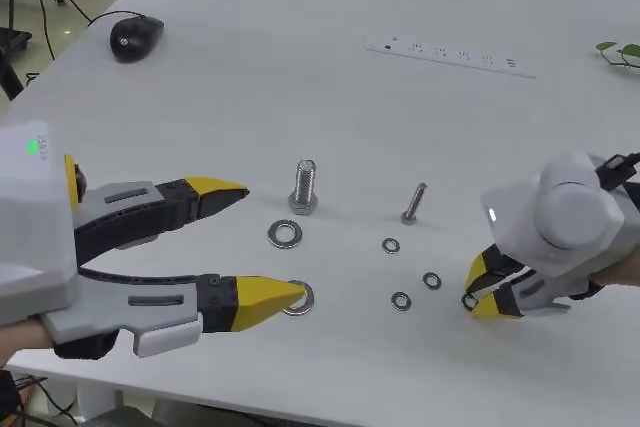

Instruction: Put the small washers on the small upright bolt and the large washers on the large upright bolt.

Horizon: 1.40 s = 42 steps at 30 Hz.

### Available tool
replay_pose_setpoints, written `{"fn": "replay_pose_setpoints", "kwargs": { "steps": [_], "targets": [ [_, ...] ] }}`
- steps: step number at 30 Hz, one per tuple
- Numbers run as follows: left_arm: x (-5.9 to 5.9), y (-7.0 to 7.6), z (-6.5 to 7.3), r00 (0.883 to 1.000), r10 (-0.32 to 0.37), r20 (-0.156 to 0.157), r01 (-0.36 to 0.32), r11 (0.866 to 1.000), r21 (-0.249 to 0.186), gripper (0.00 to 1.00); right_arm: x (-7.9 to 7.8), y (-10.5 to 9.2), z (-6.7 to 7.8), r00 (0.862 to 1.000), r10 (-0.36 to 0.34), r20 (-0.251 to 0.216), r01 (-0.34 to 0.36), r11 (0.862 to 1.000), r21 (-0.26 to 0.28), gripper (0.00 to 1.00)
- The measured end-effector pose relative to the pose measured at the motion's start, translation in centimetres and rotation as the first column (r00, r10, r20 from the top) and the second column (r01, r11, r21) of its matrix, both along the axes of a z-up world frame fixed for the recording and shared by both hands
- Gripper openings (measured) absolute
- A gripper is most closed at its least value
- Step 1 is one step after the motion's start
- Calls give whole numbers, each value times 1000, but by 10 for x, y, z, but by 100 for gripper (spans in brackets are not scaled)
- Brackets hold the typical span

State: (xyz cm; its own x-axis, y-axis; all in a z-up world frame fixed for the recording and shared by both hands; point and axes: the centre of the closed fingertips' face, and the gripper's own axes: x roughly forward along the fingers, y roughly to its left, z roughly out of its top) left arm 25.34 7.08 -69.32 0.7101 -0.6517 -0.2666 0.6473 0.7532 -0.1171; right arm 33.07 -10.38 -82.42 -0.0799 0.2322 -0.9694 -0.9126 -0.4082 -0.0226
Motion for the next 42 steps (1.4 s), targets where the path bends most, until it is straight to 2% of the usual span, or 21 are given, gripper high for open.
{"fn": "replay_pose_setpoints", "kwargs": {
  "steps": [13, 18, 22, 24, 28, 30, 34, 35, 42],
  "targets": [
    [0, -3, 2, 1000, -6, 4, 6, 1000, 5, 58, -1, -2, 1, 999, -44, -29, 43, 999, -22, 12],
    [-2, -4, 1, 1000, -12, 3, 12, 1000, 8, 58, -1, 3, 12, 998, -52, -39, 52, 999, -13, 12],
    [-3, -4, 1, 1000, -11, 5, 11, 1000, 6, 58, 6, 10, 26, 998, -55, -27, 56, 998, 0, 12],
    [-3, -4, 1, 1000, -11, 5, 11, 1000, 5, 58, 14, 13, 26, 998, -54, -20, 54, 999, 2, 12],
    [-4, -4, 0, 1000, -10, 4, 10, 1000, 4, 58, 26, 25, 42, 999, -51, 6, 51, 998, 20, 12],
    [-5, -4, 0, 1000, -9, 4, 9, 1000, 3, 58, 43, 30, 44, 999, -46, 25, 46, 999, 26, 12],
    [-5, -3, 1, 1000, -8, 3, 8, 1000, 3, 58, 53, 39, 59, 998, -44, 40, 42, 999, 34, 12],
    [-5, -3, 1, 1000, -9, 4, 9, 1000, 4, 58, 64, 41, 59, 998, -43, 48, 42, 998, 36, 12],
    [-6, 1, 3, 1000, -9, 8, 9, 1000, 8, 58, 84, 59, 76, 997, -39, 71, 37, 999, 40, 12]
  ]
}}
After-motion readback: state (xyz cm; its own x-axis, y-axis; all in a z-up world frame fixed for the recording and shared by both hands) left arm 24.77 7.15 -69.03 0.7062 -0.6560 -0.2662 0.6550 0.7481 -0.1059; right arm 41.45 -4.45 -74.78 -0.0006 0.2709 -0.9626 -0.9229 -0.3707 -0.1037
